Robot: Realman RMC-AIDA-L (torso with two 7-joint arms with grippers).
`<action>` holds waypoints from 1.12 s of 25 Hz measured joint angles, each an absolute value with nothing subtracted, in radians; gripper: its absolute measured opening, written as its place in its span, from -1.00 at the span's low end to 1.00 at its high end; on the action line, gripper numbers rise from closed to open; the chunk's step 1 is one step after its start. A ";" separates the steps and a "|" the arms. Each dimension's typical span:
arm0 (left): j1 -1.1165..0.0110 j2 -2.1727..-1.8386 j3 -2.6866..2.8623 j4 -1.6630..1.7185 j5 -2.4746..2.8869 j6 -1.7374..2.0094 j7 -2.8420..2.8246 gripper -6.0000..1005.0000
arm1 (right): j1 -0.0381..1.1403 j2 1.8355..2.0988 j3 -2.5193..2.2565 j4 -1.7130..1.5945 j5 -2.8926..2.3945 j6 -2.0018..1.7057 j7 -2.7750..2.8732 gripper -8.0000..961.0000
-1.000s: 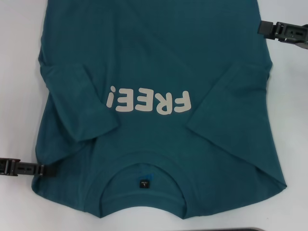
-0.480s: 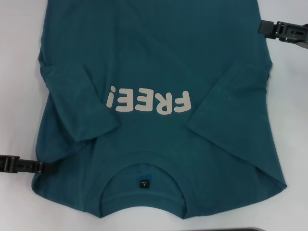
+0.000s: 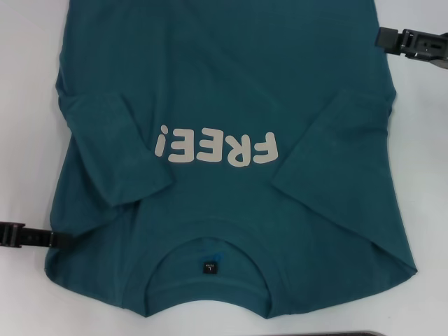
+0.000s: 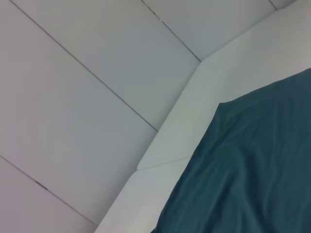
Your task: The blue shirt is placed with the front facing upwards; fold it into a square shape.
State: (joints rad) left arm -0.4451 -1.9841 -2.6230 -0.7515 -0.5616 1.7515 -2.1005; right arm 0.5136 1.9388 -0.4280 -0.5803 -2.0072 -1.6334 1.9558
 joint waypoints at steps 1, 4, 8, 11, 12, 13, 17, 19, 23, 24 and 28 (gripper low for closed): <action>-0.445 -1.984 -2.622 -0.752 -0.561 1.750 -2.100 -0.04 | 0.514 1.939 -0.428 -0.580 -2.005 -1.634 1.956 0.72; -0.445 -1.984 -2.613 -0.754 -0.561 1.744 -2.099 -0.11 | 0.514 1.939 -0.428 -0.580 -2.004 -1.635 1.956 0.72; -0.443 -1.982 -2.616 -0.754 -0.561 1.736 -2.103 -0.27 | 0.514 1.939 -0.428 -0.580 -2.003 -1.635 1.954 0.71; -0.440 -1.981 -2.614 -0.754 -0.561 1.734 -2.105 -0.39 | 0.511 1.939 -0.428 -0.580 -2.003 -1.635 1.954 0.71; -0.439 -1.980 -2.613 -0.754 -0.561 1.734 -2.105 -0.42 | 0.509 1.939 -0.428 -0.580 -2.003 -1.635 1.954 0.71; -0.438 -1.979 -2.612 -0.753 -0.561 1.734 -2.105 -0.46 | 0.508 1.939 -0.428 -0.580 -2.003 -1.635 1.954 0.70; -0.432 -1.971 -2.617 -0.751 -0.562 1.743 -2.106 -0.89 | 0.501 1.940 -0.434 -0.580 -2.004 -1.645 1.949 0.70; -0.425 -1.967 -2.615 -0.754 -0.562 1.760 -2.106 -0.89 | 0.499 1.940 -0.436 -0.580 -2.006 -1.649 1.947 0.69; -0.419 -1.960 -2.612 -0.754 -0.553 1.794 -2.103 -0.89 | 0.482 1.943 -0.473 -0.581 -2.011 -1.700 1.944 0.68; -0.419 -1.960 -2.612 -0.754 -0.553 1.794 -2.103 -0.89 | 0.480 1.944 -0.489 -0.581 -2.011 -1.710 1.946 0.68; -0.412 -1.955 -2.612 -0.752 -0.545 1.810 -2.100 -0.89 | 0.473 1.954 -0.553 -0.581 -2.015 -1.732 1.960 0.67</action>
